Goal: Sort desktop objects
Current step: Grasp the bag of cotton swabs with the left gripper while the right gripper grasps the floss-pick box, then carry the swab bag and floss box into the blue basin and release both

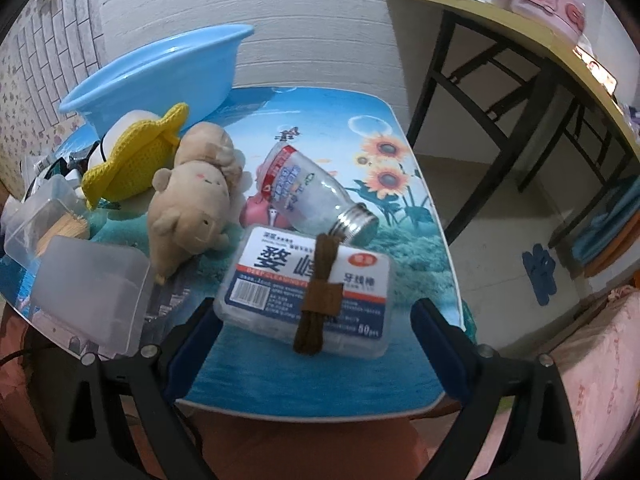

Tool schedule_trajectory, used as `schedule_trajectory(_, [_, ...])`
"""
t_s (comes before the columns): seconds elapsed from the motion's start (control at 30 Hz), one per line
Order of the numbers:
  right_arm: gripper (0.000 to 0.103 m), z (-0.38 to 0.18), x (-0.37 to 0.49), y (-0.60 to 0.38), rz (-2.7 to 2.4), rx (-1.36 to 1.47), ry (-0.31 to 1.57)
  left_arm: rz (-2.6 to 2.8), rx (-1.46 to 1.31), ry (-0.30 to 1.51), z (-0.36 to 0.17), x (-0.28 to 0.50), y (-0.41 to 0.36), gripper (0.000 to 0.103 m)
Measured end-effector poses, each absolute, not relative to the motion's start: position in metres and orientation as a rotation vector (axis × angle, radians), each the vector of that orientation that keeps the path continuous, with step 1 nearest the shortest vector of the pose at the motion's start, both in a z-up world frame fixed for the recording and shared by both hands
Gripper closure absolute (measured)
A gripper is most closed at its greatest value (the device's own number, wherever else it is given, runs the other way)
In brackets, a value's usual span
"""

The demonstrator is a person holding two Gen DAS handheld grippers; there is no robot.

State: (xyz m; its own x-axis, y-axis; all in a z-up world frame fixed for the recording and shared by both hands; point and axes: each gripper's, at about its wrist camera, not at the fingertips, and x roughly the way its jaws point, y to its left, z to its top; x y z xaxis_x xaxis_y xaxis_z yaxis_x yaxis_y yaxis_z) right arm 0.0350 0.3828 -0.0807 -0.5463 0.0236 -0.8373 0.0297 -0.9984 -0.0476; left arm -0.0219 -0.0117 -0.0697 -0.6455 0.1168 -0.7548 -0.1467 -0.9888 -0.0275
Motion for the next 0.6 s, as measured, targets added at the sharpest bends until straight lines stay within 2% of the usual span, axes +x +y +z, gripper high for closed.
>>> schedule_trajectory(0.2, [0.006,-0.081,0.029,0.369,-2.761,1.477,0.133,2.754,-1.254,0.066,-0.073,-0.025,-0.009,0.051])
schedule_trajectory(0.3, [0.006,-0.087,0.023,0.367,-2.765,1.499,0.151,2.754,-1.278,0.07,-0.077,-0.029,-0.008,0.042])
schedule_trajectory(0.37, [0.006,-0.089,0.02,0.369,-2.767,1.511,0.137,2.755,-1.284,0.056,-0.079,-0.031,-0.008,0.031])
schedule_trajectory(0.47, [0.007,-0.09,0.018,0.372,-2.768,1.51,0.095,2.767,-1.284,0.039,-0.082,-0.034,-0.009,0.021])
schedule_trajectory(0.5, [0.007,-0.09,0.018,0.373,-2.77,1.505,0.093,2.77,-1.283,0.03,-0.082,-0.036,-0.009,0.021])
schedule_trajectory(0.57, [0.017,-0.089,0.019,0.374,-2.786,1.485,0.09,2.771,-1.281,0.029,-0.082,-0.037,-0.008,0.021])
schedule_trajectory(0.6, [0.017,-0.089,0.019,0.375,-2.786,1.49,0.092,2.766,-1.279,0.029,-0.082,-0.037,-0.008,0.024])
